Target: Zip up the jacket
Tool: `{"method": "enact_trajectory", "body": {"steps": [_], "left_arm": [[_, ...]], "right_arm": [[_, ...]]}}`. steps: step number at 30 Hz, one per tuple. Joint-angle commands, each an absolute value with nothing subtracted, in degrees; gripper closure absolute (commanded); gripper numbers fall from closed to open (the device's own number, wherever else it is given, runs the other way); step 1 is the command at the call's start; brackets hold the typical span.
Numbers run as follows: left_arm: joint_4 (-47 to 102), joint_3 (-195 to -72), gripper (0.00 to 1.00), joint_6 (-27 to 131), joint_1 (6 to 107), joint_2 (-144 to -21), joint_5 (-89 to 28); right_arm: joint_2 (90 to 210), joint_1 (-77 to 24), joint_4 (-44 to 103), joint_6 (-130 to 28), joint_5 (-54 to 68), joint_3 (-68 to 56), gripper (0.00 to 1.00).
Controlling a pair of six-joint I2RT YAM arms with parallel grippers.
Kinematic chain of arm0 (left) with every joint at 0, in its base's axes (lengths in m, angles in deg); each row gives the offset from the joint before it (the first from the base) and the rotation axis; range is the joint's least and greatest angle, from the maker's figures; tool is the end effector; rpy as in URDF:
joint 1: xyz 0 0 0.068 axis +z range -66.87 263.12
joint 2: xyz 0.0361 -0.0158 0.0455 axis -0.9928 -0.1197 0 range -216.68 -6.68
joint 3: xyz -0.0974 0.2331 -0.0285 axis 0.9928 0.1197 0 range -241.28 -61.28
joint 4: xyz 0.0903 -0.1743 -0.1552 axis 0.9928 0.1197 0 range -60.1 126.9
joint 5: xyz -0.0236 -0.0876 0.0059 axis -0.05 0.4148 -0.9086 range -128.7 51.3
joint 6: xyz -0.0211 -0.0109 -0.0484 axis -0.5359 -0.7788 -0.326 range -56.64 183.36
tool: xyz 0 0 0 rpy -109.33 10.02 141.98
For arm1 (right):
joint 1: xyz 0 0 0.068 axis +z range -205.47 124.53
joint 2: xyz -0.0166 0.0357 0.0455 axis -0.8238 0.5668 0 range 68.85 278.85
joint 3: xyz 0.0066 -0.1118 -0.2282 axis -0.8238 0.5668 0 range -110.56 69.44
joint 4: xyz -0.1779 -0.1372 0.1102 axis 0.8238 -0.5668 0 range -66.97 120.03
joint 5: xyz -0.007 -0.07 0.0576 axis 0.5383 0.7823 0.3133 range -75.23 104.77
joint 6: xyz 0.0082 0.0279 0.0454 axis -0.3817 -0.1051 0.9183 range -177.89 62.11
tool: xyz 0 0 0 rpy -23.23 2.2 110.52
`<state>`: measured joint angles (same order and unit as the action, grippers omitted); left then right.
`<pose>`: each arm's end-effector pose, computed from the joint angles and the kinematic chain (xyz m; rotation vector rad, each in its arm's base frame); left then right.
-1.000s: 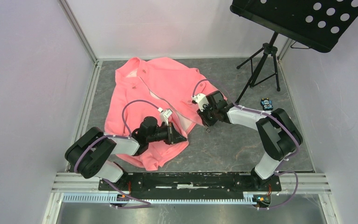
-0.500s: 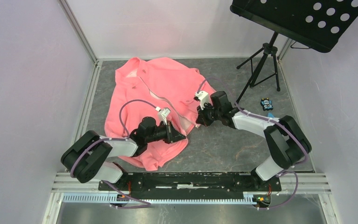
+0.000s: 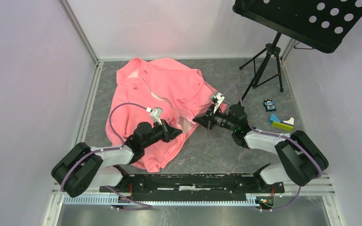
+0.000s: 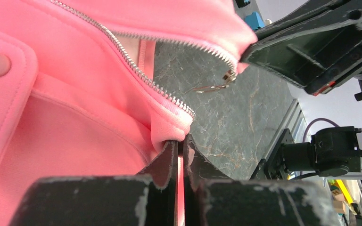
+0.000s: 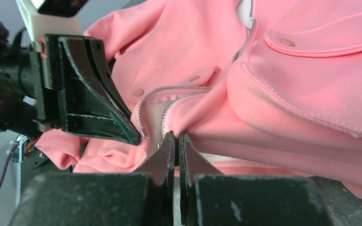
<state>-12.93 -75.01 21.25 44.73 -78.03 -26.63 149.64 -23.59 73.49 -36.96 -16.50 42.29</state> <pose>0.1696 -0.1439 0.1530 0.0973 1.9884 -1.1478 0.2197 0.1584 0.1846 -0.5968 1.7681 1.1314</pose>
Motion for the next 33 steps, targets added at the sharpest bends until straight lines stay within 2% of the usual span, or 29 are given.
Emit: {"method": "enact_trajectory", "body": {"steps": [1, 9, 15, 19, 33], "left_arm": [[-21.91, -72.18, 0.98, 22.48, 44.54, -79.12, -29.86], [-32.70, -72.39, 0.98, 22.72, 44.30, -84.25, -28.76], [-42.68, -71.94, 0.98, 24.29, 43.84, -87.48, -28.03], [-45.15, -73.02, 0.98, 23.95, 43.50, -89.30, -25.82], [-52.59, -70.95, 0.98, 21.38, 42.78, -91.67, -23.44]], "right_arm": [[147.74, -23.13, 83.80, -32.22, -19.71, 44.47, 1.00], [151.79, -22.95, 95.08, -24.52, -23.20, 45.73, 1.00], [153.44, -22.47, 96.34, -23.36, -23.58, 45.36, 1.00], [155.40, -22.22, 102.33, -19.17, -24.68, 46.26, 1.00], [153.77, -23.38, 106.23, -17.86, -22.62, 49.27, 1.00]]}}
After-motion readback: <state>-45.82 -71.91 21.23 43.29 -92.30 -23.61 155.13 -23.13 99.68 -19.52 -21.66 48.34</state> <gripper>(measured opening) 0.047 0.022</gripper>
